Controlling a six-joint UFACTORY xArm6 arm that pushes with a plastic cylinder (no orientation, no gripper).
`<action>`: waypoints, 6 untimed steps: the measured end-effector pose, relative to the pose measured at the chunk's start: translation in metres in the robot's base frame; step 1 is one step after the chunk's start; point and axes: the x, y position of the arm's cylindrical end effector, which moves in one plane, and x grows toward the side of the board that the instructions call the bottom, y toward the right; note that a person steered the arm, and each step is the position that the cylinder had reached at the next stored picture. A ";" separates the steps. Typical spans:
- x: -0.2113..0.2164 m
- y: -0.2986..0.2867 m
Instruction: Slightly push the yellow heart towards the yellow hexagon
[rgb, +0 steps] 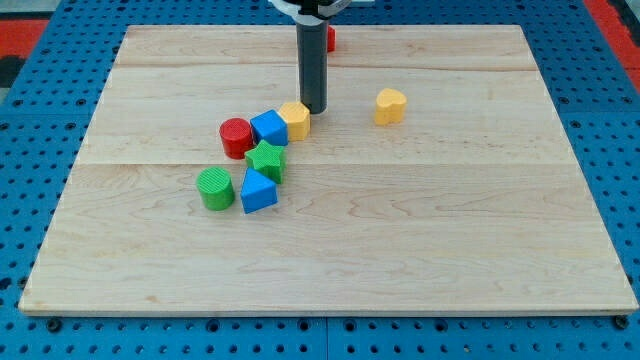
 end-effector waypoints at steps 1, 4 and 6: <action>-0.041 0.066; 0.044 0.084; -0.003 0.149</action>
